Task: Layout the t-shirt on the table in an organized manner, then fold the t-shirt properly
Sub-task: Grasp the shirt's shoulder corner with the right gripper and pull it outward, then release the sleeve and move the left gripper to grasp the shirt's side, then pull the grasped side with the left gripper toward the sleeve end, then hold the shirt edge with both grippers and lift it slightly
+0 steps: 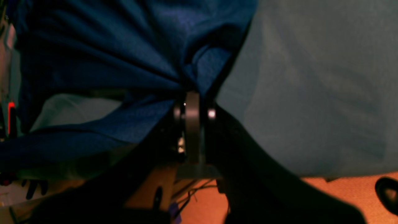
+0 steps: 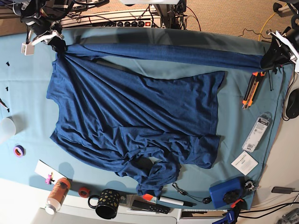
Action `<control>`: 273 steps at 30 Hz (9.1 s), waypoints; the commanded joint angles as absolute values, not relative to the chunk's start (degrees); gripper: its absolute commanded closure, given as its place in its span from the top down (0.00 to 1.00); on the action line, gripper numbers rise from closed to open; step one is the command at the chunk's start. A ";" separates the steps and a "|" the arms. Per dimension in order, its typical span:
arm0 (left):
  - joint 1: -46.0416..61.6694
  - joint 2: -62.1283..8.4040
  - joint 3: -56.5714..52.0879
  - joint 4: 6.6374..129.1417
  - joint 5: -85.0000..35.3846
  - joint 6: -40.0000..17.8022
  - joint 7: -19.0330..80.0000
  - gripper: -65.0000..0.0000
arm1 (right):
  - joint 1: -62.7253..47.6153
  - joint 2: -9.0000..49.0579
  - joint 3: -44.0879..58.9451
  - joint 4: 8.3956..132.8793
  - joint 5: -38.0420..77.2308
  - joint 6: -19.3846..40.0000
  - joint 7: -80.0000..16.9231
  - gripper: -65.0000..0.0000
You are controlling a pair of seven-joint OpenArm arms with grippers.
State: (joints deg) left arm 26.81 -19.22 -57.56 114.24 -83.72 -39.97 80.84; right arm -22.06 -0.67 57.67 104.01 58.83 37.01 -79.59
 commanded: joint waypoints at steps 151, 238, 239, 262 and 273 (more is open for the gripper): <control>4.80 -17.93 -27.55 107.85 -51.86 -31.55 53.58 0.00 | 0.99 -0.10 54.50 90.96 42.68 35.18 -56.69 0.00; 8.73 -14.13 -22.98 107.85 -52.75 -31.09 55.55 0.50 | -2.83 -3.36 56.27 91.05 43.42 26.48 -58.70 0.45; 8.73 -14.13 -22.98 107.85 -52.75 -31.09 55.55 0.50 | -2.83 -3.36 55.48 91.05 43.42 26.48 -58.37 0.45; 13.13 -14.17 -23.05 105.16 -46.74 -19.90 53.47 0.62 | -0.16 -3.33 51.00 91.05 38.96 28.88 -58.50 0.00; 13.82 -14.13 -24.62 94.54 -52.82 -19.92 52.80 0.62 | -0.16 -3.31 50.98 91.05 39.66 28.88 -58.70 0.00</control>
State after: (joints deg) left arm 13.91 -13.67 -24.45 94.02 -53.21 -20.14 52.27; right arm -0.80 -3.97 50.98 90.11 38.17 28.32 -59.35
